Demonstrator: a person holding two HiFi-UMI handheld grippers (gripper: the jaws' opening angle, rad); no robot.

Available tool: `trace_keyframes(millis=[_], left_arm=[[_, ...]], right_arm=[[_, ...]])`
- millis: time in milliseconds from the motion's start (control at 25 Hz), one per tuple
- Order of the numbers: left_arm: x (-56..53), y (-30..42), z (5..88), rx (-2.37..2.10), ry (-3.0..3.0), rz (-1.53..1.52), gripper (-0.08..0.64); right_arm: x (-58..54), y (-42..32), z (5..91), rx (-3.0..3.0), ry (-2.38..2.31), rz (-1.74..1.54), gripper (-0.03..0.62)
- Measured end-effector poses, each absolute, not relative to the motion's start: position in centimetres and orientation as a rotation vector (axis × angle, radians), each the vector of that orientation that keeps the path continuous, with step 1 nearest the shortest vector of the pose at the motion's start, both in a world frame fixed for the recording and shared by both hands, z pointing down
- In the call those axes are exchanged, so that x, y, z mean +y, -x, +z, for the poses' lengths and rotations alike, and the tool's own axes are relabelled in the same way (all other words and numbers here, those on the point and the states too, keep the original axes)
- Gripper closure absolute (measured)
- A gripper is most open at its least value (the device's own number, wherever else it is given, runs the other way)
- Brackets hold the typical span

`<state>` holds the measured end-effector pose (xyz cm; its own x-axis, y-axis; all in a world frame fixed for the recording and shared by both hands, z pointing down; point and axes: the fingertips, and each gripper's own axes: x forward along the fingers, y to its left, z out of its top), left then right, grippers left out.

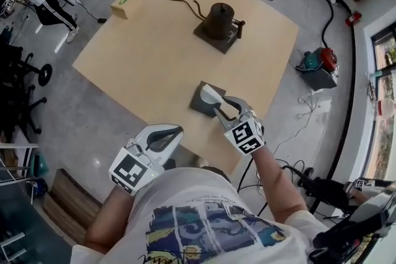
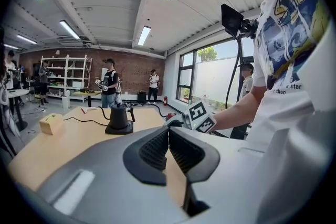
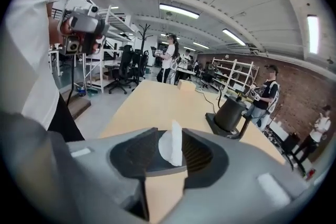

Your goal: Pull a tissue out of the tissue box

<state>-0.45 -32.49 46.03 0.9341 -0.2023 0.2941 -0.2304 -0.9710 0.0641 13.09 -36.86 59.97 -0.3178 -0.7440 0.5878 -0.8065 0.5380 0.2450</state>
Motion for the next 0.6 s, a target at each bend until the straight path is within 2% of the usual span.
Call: trace_keyframes(millis=[600], left_arm=[[-35.7,3.5,46.6,-0.307,-2.968,0.497,0.549]], right_arm=[[-40.7,-13.6,67.1,-1.991,-1.192,0.263,0.456]])
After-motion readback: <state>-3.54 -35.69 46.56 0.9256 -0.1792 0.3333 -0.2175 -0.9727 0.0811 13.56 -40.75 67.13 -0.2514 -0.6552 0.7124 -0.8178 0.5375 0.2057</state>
